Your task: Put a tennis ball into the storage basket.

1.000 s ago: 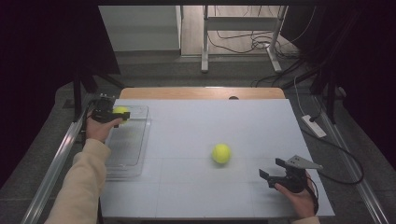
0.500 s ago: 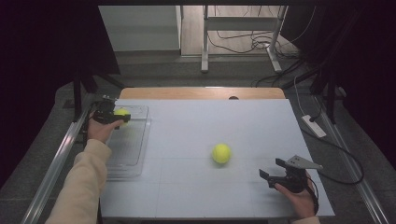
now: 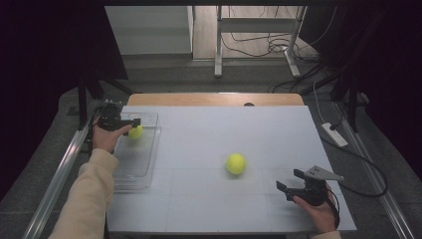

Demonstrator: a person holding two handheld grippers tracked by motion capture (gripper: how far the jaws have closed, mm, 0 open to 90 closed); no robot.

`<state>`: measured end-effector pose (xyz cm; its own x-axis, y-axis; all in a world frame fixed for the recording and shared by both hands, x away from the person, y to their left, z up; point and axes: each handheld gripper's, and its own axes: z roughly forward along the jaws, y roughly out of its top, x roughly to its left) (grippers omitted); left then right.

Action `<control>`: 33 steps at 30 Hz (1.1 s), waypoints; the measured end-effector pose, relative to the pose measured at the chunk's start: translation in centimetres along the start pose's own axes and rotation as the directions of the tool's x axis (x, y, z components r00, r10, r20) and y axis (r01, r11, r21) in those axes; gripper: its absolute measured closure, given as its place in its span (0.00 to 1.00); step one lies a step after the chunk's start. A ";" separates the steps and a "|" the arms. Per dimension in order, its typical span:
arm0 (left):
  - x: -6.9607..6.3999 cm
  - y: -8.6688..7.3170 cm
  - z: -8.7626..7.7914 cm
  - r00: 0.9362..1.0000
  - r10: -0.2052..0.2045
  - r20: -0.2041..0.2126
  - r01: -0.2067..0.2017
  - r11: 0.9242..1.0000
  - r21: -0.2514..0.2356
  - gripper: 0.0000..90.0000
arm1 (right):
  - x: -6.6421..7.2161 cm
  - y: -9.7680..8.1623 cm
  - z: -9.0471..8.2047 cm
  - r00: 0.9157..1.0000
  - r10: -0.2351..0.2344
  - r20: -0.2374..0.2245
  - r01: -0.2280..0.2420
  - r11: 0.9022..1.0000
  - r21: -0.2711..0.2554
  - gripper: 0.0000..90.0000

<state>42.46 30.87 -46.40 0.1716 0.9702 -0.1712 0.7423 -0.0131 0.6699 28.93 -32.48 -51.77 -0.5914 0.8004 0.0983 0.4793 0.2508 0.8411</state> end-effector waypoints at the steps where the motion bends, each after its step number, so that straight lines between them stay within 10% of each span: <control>1: 0.0 0.0 -0.2 1.000 0.001 0.007 -0.001 1.000 -0.003 0.15 | 0.0 0.0 0.0 1.000 -0.001 0.000 0.001 1.000 0.000 0.13; 17: -1.6 -0.1 -3.6 0.994 0.068 0.088 -0.060 0.994 -0.089 0.12 | 0.0 0.2 0.1 1.000 0.002 0.003 -0.002 1.000 -0.006 0.13; 33: -4.7 -0.2 -5.1 0.971 0.156 0.181 -0.129 0.980 -0.153 0.13 | -0.4 0.3 -0.1 0.999 0.035 0.008 -0.034 0.999 -0.023 0.13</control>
<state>38.19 27.52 -41.98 0.3995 0.8964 -0.1921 0.6058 -0.1009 0.7892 29.21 -32.76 -51.52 -0.5690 0.8131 0.1229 0.4841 0.2104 0.8494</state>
